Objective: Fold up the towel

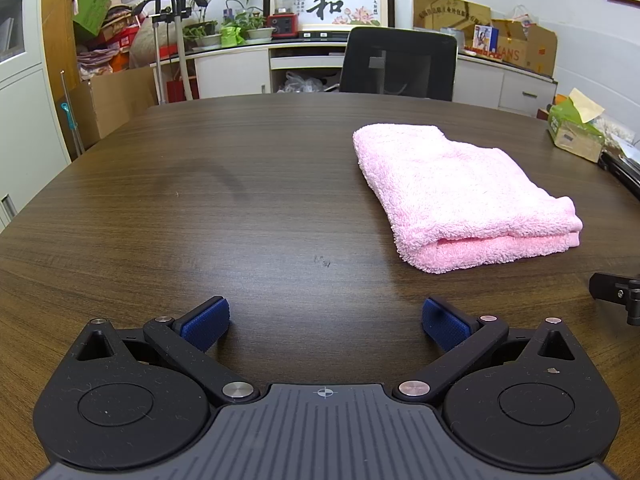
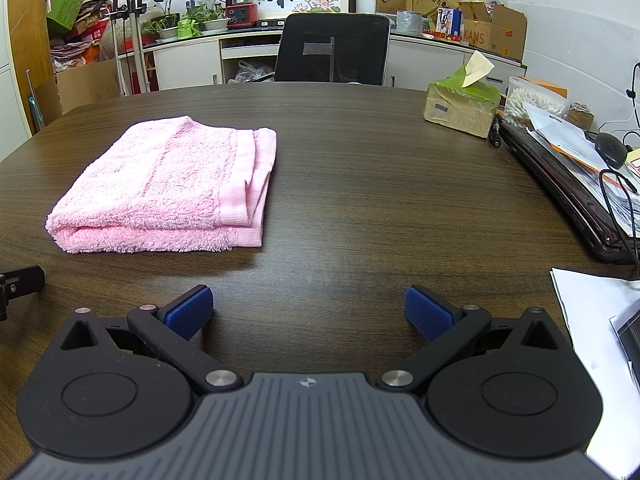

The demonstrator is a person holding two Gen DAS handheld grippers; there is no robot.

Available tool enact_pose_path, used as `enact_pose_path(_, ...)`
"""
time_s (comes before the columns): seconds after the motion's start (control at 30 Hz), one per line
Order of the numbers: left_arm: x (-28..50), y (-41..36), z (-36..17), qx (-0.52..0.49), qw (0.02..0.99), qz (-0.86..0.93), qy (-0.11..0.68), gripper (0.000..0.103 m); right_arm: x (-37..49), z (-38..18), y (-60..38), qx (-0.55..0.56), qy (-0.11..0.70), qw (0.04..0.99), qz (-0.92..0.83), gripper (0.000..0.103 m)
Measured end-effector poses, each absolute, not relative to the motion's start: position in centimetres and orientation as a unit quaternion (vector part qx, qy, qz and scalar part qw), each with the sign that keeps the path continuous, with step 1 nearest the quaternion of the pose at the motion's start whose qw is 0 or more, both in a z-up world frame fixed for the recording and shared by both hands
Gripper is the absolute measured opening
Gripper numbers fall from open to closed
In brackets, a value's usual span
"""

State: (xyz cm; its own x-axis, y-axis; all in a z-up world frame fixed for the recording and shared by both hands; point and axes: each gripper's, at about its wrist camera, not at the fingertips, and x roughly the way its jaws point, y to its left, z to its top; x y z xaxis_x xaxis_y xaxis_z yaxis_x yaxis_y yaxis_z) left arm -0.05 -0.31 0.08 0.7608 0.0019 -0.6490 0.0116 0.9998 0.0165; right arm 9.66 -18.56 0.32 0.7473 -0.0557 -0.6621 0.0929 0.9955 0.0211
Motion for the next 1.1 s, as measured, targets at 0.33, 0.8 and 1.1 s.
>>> enact_pose_path(0.33,0.1,1.4,0.1,0.001,0.938,0.014,0.346,0.103,9.7,0.4,-20.4,0.042,0.348,0.934,-0.072,0.103)
enact_pose_path(0.8,1.3,8.6,0.2,-0.021,0.937,0.072,0.342,0.103,9.6,0.1,-23.3,0.022,0.343,0.927,-0.150,0.103)
enact_pose_path(1.1,1.8,11.9,0.3,-0.024,0.936,0.083,0.342,0.103,9.1,-0.1,-26.3,0.062,0.344,0.920,-0.175,0.103)
